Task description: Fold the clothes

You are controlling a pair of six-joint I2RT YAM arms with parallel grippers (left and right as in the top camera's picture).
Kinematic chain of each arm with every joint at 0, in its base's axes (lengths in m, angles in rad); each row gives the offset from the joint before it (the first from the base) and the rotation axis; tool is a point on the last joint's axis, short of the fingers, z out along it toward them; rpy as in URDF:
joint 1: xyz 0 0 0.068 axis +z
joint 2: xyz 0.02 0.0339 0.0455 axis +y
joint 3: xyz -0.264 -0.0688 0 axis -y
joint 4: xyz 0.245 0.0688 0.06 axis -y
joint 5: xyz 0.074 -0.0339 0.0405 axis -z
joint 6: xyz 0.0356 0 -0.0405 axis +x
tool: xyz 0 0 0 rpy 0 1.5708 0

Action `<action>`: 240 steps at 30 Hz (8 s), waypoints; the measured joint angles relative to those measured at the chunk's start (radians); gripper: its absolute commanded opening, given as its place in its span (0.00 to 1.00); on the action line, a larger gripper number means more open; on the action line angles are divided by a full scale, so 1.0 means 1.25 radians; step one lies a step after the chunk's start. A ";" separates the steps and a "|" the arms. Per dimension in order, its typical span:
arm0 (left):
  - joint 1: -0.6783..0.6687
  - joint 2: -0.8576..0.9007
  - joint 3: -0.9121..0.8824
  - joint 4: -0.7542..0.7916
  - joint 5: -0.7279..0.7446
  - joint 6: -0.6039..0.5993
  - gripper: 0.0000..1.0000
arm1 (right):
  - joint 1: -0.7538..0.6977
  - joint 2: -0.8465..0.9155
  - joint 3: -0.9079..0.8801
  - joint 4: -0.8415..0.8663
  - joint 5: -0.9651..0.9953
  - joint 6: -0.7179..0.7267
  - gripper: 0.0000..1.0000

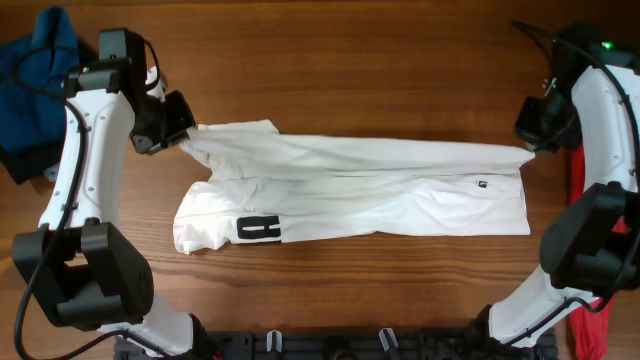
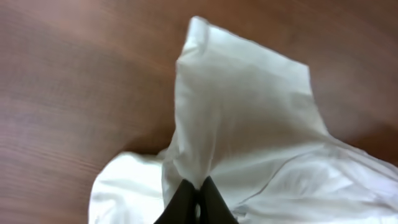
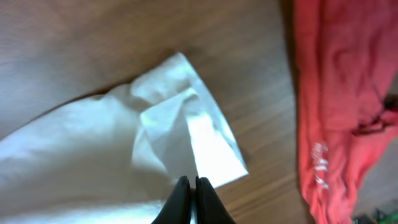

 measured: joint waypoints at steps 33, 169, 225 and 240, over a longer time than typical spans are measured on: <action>0.000 0.000 -0.152 -0.230 -0.045 0.005 0.04 | -0.057 0.000 -0.114 -0.032 0.016 0.002 0.04; -0.023 0.185 -0.175 0.231 0.075 -0.001 0.04 | -0.057 0.000 -0.115 -0.019 0.034 -0.016 0.56; -0.025 -0.034 -0.193 -0.002 -0.133 -0.039 0.21 | -0.057 0.000 -0.115 -0.020 0.034 -0.016 0.56; -0.037 -0.140 -0.193 0.020 -0.035 -0.075 0.04 | -0.057 0.000 -0.115 -0.020 0.034 -0.016 0.56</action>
